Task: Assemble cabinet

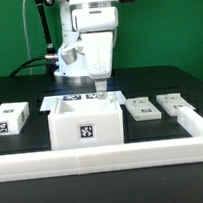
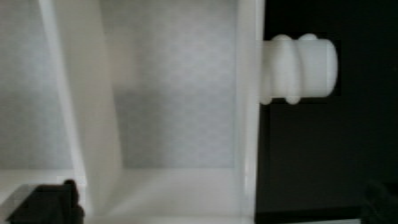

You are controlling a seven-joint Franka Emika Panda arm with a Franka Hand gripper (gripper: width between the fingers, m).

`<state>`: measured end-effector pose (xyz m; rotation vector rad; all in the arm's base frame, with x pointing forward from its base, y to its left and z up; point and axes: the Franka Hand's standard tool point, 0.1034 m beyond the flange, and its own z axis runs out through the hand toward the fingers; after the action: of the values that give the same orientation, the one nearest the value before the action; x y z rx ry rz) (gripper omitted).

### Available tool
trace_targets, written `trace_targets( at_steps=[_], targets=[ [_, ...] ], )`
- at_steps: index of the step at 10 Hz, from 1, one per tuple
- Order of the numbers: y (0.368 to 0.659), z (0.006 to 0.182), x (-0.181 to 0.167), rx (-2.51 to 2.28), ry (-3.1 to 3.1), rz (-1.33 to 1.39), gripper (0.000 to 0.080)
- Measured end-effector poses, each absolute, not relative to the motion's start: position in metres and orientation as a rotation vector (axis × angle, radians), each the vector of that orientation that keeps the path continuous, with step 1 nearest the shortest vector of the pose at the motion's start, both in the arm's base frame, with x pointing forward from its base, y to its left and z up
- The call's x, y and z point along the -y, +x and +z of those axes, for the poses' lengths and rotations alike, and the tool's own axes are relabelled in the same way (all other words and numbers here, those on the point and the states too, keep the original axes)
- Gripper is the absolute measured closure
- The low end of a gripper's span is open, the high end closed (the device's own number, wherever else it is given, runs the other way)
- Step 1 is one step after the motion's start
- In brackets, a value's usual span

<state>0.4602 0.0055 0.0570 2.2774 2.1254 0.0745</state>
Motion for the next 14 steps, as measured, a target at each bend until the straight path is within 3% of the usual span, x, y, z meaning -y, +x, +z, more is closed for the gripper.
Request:
trace_targets(
  at_steps=[2, 7, 14],
  targets=[
    [0.458, 0.054, -0.004, -2.128, 2.281, 0.069, 0.0001],
    [0.432, 0.02, -0.002, -2.117, 2.323, 0.067, 0.0001],
    [0.436, 0.019, -0.001, -2.101, 2.338, 0.068, 0.0001]
  ],
)
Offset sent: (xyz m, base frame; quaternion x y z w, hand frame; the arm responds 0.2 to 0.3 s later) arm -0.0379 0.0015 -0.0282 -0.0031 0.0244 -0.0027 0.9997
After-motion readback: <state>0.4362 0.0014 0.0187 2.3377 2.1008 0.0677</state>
